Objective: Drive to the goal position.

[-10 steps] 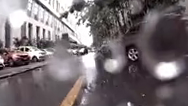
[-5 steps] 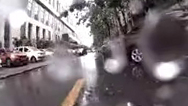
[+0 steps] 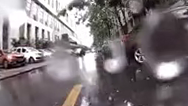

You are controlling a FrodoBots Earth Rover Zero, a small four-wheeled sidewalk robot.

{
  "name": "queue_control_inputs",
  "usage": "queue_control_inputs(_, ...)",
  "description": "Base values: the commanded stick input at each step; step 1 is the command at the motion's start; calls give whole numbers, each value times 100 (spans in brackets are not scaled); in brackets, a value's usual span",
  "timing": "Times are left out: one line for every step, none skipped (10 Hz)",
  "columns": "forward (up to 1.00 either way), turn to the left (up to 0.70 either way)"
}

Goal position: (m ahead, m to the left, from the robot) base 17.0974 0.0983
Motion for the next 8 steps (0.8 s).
queue_control_inputs(70, -6)
queue_control_inputs(70, -14)
queue_control_inputs(70, -14)
queue_control_inputs(70, 0)
queue_control_inputs(70, 0)
queue_control_inputs(70, 0)
queue_control_inputs(70, 0)
queue_control_inputs(70, 0)
